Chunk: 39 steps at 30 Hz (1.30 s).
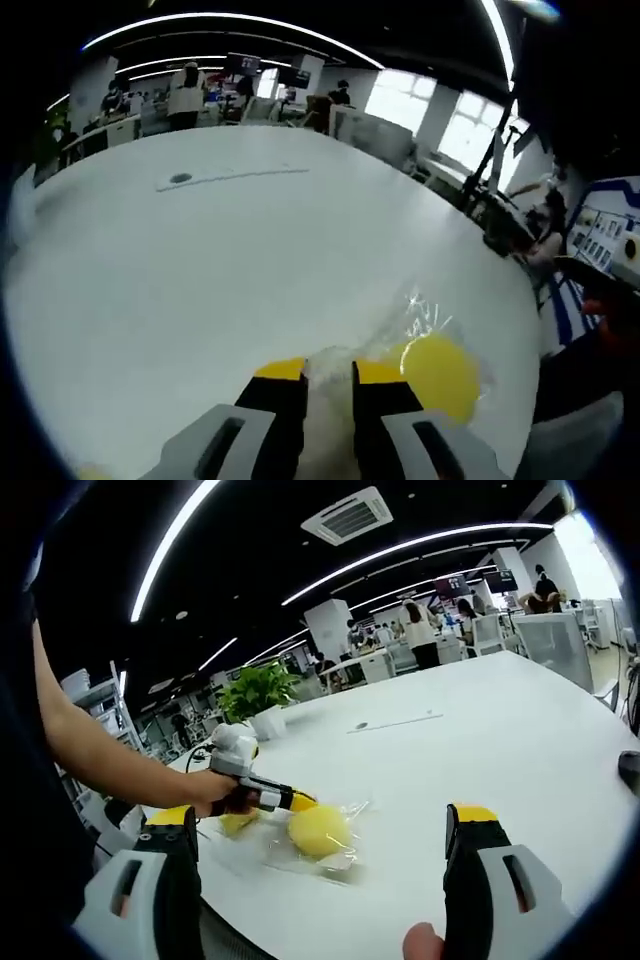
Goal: Compare the silicone blocks by pressing each to a similar depth, holding the contact briefly, and releasing to observe deformation and rebound differences across the visible hardness samples.
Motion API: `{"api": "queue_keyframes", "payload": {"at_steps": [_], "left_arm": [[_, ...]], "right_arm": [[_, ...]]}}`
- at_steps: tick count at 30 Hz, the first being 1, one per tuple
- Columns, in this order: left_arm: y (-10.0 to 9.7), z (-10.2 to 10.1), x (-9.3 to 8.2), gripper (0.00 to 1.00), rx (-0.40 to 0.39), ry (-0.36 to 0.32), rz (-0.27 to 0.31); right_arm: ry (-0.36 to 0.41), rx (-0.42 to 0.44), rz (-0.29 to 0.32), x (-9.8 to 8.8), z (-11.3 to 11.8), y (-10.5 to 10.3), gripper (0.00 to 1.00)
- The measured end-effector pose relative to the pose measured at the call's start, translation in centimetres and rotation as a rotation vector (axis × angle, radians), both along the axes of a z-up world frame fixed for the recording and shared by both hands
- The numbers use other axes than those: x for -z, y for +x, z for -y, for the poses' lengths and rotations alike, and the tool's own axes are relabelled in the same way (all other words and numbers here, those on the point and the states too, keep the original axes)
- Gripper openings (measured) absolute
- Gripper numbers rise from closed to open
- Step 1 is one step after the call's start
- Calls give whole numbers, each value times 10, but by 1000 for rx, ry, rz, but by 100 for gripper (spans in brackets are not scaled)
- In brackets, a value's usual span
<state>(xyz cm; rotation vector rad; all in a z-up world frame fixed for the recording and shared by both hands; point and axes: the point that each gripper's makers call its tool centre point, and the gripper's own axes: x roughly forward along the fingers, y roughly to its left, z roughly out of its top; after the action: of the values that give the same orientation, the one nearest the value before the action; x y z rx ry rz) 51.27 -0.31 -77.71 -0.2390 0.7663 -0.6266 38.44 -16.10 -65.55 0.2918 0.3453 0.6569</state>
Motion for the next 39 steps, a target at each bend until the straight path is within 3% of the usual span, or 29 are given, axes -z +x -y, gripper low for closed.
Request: {"api": "queue_keyframes", "payload": {"at_steps": [3, 5, 6, 7, 9, 11, 14, 17, 23, 25, 26, 27, 29, 31, 36, 37, 38, 39], "left_arm": [[9, -6, -45, 48, -14, -67, 176], [7, -12, -65, 68, 2, -88, 224], [6, -18, -80, 73, 8, -92, 269], [2, -21, -91, 76, 31, -105, 292], [-5, -35, -110, 78, 76, -82, 348], [-11, -52, -122, 86, 112, -13, 399], [-19, -83, -133, 98, 75, 27, 403], [-31, -112, -152, 100, 32, 39, 477], [-74, -150, -149, 100, 6, 78, 471], [-84, -159, -151, 100, -22, 62, 464], [-89, -165, -157, 100, -59, 28, 479], [-94, -169, -157, 100, -52, 38, 485], [-104, -179, -149, 100, -48, 78, 497], [-116, -190, -137, 100, -84, 57, 431], [-138, -213, -121, 100, -97, 89, 462], [-144, -219, -111, 100, -85, 128, 427], [-149, -219, -107, 100, -83, 125, 409], [-152, -221, -104, 100, -82, 126, 422]], "right_arm": [[46, 7, -10, -7, -1, 4, 97], [15, 8, -13, -6, 1, 8, 97], [1, 6, -7, -6, 2, 9, 97], [-11, 4, -7, -5, 2, 10, 96], [-174, -21, -4, 6, 6, 12, 97], [-199, -37, 22, 3, 3, 13, 97], [-208, -43, 33, -4, 0, 17, 97], [-244, -62, 53, -8, -2, 20, 97], [-246, -70, 26, -2, -2, 23, 97], [-302, -72, 42, 0, -1, 21, 97], [-295, -70, 40, -1, -3, 20, 97], [-287, -67, 41, -3, -3, 18, 97], [-292, -54, 48, -2, -3, 17, 97], [-314, -50, 32, 6, -2, 15, 97], [-329, -67, 35, 16, -11, 1, 97], [-328, -70, 39, 17, -11, 0, 97], [-326, -79, 45, 19, -14, -3, 97], [-325, -88, 41, 20, -15, -6, 96]]}}
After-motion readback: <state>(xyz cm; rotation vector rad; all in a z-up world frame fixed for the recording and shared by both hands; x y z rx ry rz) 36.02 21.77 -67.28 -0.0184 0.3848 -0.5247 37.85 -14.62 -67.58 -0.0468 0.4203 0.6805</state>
